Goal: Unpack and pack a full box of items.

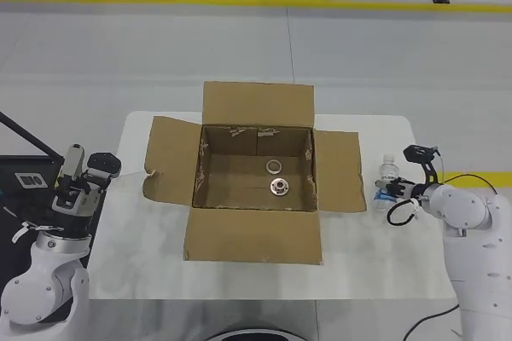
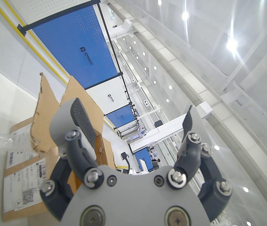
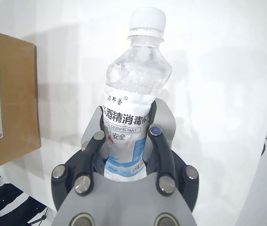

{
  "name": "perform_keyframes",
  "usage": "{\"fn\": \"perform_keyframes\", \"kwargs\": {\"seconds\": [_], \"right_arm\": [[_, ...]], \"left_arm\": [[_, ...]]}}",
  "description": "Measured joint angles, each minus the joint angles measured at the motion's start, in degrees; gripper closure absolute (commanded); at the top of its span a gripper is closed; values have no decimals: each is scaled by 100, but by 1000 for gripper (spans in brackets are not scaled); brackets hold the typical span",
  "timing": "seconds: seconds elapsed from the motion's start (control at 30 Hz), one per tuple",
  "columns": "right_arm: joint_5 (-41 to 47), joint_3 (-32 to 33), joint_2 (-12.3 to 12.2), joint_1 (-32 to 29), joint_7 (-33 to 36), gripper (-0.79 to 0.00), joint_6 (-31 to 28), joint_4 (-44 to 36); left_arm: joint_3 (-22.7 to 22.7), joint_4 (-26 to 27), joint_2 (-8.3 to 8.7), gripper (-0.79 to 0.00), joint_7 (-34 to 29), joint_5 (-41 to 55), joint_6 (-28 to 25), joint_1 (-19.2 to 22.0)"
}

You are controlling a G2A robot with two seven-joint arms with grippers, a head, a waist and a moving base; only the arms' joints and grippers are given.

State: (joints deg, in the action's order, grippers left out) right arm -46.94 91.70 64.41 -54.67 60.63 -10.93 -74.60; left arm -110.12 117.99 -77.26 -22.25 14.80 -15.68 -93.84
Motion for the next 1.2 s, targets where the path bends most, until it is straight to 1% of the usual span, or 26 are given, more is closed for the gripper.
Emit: {"fn": "perform_keyframes", "kwargs": {"seconds": [0.13,0.17,0.27,0.33,0.4,0.57,0.6,0.67,0.7,0.73,0.87,0.93,1.03,1.13,1.2], "right_arm": [[-17,-103,-10,79,-54,-292,58,92],[-20,-130,-13,98,-67,-314,73,106],[-26,-184,-24,127,-95,-329,106,117],[-26,-211,-33,138,-99,-416,135,103],[-25,-228,-42,139,-102,-422,154,83],[-6,-267,-67,124,-95,-496,226,38],[1,-275,-71,121,-93,-520,239,31],[10,-296,-79,118,-87,-526,263,20],[15,-307,-83,119,-85,-551,273,17],[17,-319,-86,122,-85,-597,283,14],[20,-370,-102,148,-101,-665,326,-8],[16,-388,-110,157,-101,-680,347,-27],[20,-409,-122,161,-101,-754,384,-86],[16,-418,-137,146,-102,-785,420,-197],[45,-402,-149,117,-141,-785,418,-366]], "left_arm": [[0,0,0,-785,0,0,0,0],[0,0,0,-785,0,0,0,0],[0,0,0,-785,0,0,0,0],[0,0,0,-785,0,0,0,0],[0,0,0,-785,0,0,0,0],[0,0,0,-785,0,0,0,0],[0,0,0,-785,0,0,0,0],[0,0,0,-785,0,0,0,0],[0,0,0,-785,0,0,0,0],[0,0,0,-785,0,0,0,0],[0,0,0,-785,0,0,0,0],[0,0,0,-785,0,0,0,0],[0,0,0,-785,0,0,0,0],[0,0,0,-785,0,0,0,0],[0,0,0,-785,0,0,0,0]]}}
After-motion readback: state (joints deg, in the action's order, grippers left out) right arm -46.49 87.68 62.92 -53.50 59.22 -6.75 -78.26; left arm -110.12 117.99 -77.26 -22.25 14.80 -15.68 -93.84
